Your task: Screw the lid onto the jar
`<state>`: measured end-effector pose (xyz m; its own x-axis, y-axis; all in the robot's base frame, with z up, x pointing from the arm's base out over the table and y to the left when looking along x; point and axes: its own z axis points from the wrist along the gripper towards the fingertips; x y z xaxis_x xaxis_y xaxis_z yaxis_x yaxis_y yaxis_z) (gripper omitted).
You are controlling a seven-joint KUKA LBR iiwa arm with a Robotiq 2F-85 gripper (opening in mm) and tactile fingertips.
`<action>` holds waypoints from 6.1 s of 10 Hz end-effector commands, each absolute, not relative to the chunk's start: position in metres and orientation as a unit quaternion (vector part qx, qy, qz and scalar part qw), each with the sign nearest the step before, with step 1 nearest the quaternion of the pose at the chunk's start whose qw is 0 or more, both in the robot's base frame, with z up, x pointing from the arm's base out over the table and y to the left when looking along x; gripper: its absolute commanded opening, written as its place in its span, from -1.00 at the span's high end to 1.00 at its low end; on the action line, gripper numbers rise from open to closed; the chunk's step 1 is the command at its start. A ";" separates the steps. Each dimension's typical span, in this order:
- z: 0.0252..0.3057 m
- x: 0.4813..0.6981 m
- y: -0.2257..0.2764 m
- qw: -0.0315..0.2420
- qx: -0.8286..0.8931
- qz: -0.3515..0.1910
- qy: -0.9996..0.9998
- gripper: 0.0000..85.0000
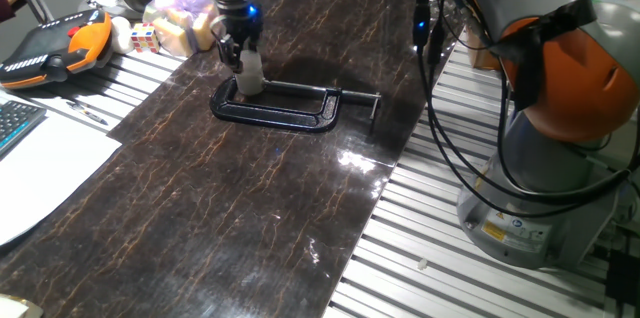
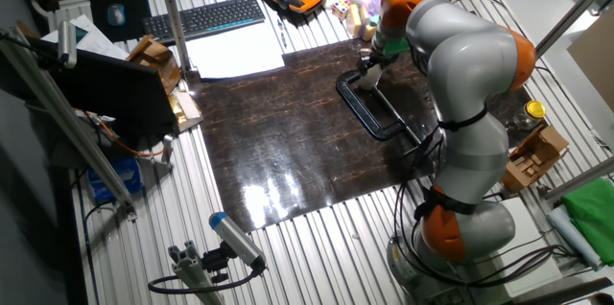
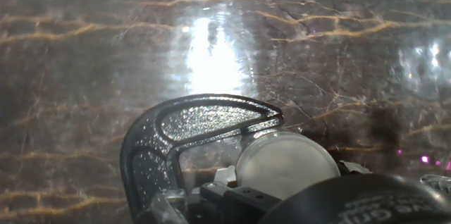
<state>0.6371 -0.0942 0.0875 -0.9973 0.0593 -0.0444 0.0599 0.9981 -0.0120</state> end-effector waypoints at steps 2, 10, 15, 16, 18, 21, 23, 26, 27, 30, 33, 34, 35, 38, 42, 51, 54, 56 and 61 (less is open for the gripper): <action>0.087 0.637 -0.094 0.022 0.056 -0.009 0.998 -0.64; 0.087 0.637 -0.095 0.024 0.206 -0.009 0.978 -0.64; 0.085 0.637 -0.095 0.031 0.304 -0.003 0.952 -0.64; 0.085 0.637 -0.095 0.032 0.322 -0.001 0.946 -0.64; 0.085 0.637 -0.095 0.037 0.347 -0.002 0.937 -0.64; 0.084 0.637 -0.095 0.037 0.396 0.002 0.918 -0.64; 0.084 0.637 -0.096 0.038 0.434 0.005 0.900 -0.64; 0.084 0.638 -0.096 0.041 0.479 0.008 0.877 -0.65; 0.084 0.638 -0.096 0.042 0.501 0.009 0.864 -0.65; 0.084 0.638 -0.096 0.046 0.535 0.007 0.844 -0.65; 0.083 0.638 -0.096 0.045 0.571 0.007 0.820 -0.65; 0.083 0.638 -0.096 0.046 0.579 0.006 0.814 -0.65; 0.083 0.638 -0.096 0.047 0.589 0.006 0.807 -0.65; 0.083 0.638 -0.096 0.048 0.612 0.004 0.789 -0.65; 0.083 0.638 -0.097 0.046 0.638 0.001 0.769 -0.65; 0.082 0.638 -0.098 0.043 0.699 -0.006 0.714 -0.65; 0.081 0.638 -0.098 0.040 0.707 -0.006 0.706 -0.81; 0.081 0.638 -0.098 0.041 0.708 -0.007 0.705 -0.99; 0.082 0.639 -0.099 0.047 0.552 -0.015 0.832 -1.00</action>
